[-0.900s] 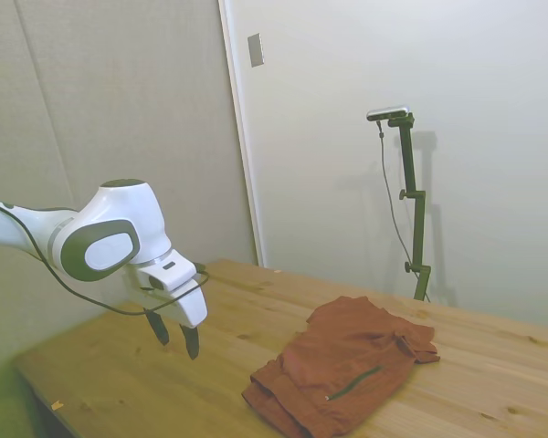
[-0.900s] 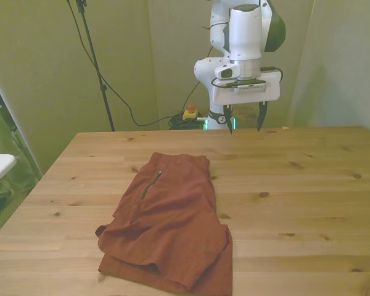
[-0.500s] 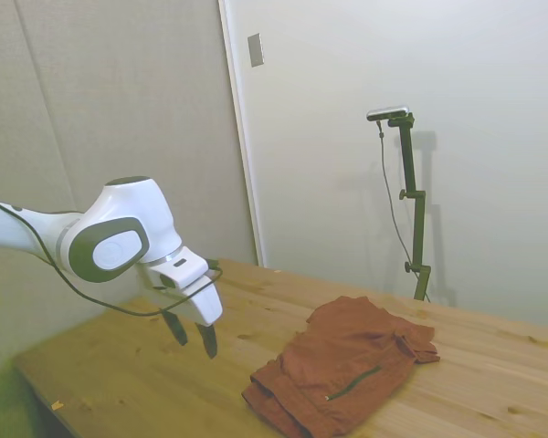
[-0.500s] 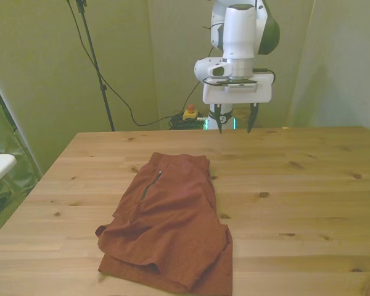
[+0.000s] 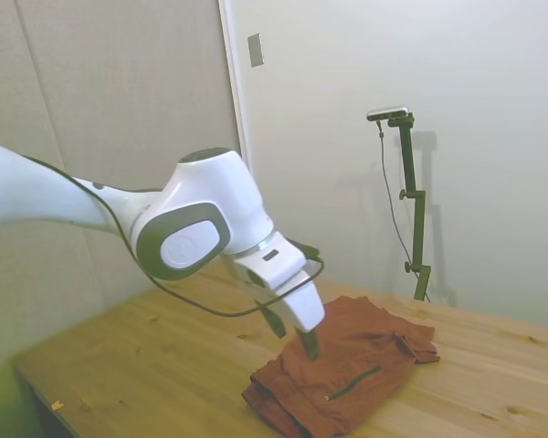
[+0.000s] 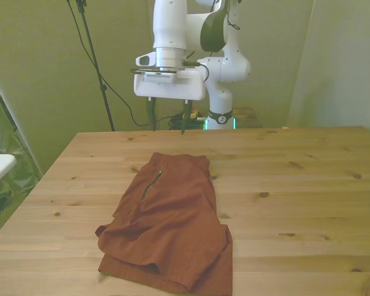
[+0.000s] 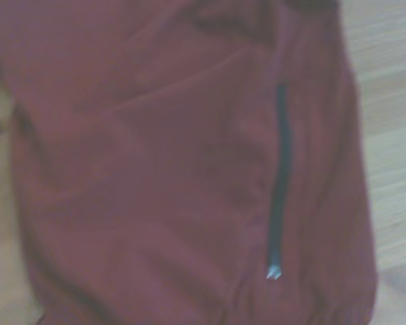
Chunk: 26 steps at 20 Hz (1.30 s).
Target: Unfold the shorts
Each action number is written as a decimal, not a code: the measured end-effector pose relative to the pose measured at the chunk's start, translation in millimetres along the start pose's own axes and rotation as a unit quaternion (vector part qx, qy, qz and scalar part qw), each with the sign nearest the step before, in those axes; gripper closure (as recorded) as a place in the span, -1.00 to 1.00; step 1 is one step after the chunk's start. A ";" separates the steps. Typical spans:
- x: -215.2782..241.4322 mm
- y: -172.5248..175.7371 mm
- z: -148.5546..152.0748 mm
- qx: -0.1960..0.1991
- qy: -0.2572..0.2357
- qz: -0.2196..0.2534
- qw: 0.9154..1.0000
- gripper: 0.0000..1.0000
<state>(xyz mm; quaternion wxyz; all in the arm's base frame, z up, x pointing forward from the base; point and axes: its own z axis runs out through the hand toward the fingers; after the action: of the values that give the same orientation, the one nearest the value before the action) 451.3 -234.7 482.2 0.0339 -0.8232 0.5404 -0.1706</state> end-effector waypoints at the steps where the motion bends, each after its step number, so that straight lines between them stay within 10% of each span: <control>1: 21.8 -13.6 2.9 0.001 0.010 0.005 1.000 -1.00; 14: 125.5 -58.0 116.4 0.032 0.072 0.115 0.990 -1.00; 26: 132.5 -110.7 166.2 0.032 0.057 0.104 0.992 -1.00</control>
<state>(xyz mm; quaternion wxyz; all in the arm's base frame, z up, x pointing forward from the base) 648.7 -329.7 385.0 0.0471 -0.7500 0.6182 -0.2303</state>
